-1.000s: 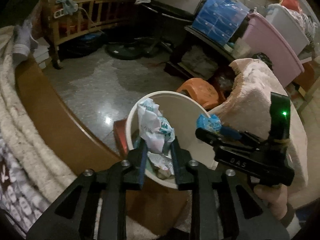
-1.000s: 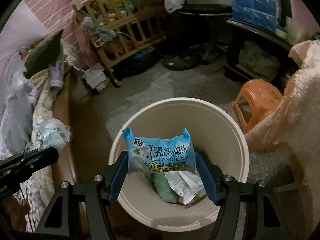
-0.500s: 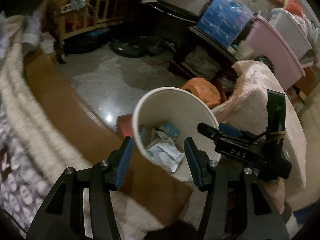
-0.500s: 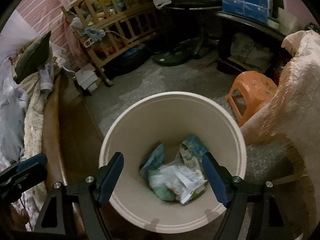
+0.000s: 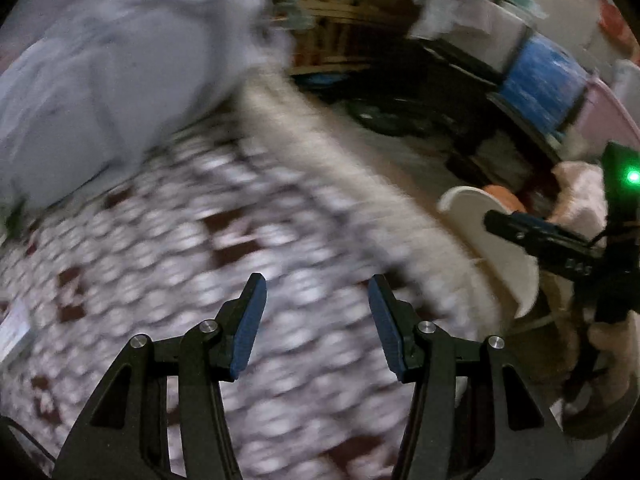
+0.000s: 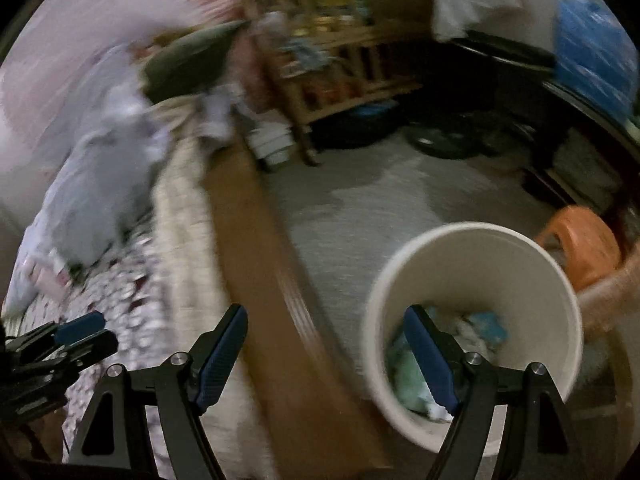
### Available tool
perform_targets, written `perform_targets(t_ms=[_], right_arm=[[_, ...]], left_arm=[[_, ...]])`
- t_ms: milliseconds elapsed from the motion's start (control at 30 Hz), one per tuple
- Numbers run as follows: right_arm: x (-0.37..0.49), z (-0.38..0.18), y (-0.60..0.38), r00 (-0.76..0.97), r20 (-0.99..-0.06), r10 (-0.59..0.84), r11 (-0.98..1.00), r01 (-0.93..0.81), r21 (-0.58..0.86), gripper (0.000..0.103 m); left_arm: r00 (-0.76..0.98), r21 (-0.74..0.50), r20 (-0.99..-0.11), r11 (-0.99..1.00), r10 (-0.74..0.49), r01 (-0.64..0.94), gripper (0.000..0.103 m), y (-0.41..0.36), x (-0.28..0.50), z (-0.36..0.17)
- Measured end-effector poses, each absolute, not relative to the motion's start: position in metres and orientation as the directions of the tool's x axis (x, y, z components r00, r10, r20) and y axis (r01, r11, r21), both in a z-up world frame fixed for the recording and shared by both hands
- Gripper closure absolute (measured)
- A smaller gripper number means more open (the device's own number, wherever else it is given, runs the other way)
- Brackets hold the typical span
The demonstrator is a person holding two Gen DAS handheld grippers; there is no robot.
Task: Collect trash
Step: 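Return both tools to the bed toward the white medicine box, then grasp the white medicine box with the right tool while the left tool grasps the green wrapper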
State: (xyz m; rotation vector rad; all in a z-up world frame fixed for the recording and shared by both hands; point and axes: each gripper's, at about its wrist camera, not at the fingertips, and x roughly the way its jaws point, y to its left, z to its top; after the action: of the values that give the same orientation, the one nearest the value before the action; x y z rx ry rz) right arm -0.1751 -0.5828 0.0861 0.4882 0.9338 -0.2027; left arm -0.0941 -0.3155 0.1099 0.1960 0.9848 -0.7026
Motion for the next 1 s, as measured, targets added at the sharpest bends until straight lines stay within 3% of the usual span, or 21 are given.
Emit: perform_targets(t_ms=[333, 633, 1000], right_arm=[[-0.103, 0.097, -0.46, 0.563, -0.797, 0.221, 0.936, 0.108, 0.336, 0.025], [-0.051, 0.101, -0.352, 0.509, -0.792, 0.337, 0.937, -0.097, 0.337, 0.025], [-0.002, 0.098, -0.27, 0.464, -0.803, 0.373, 0.927, -0.21, 0.309, 0.025]], left_arm=[[0.462, -0.115, -0.833, 0.912, -0.305, 0.394, 0.052, -0.153, -0.061, 0.094], [0.453, -0.087, -0.881, 0.988, -0.136, 0.127, 0.052, -0.019, -0.046, 0.059], [0.461, -0.14, -0.881, 0.989, -0.106, -0.04, 0.052, 0.044, 0.044, 0.03]])
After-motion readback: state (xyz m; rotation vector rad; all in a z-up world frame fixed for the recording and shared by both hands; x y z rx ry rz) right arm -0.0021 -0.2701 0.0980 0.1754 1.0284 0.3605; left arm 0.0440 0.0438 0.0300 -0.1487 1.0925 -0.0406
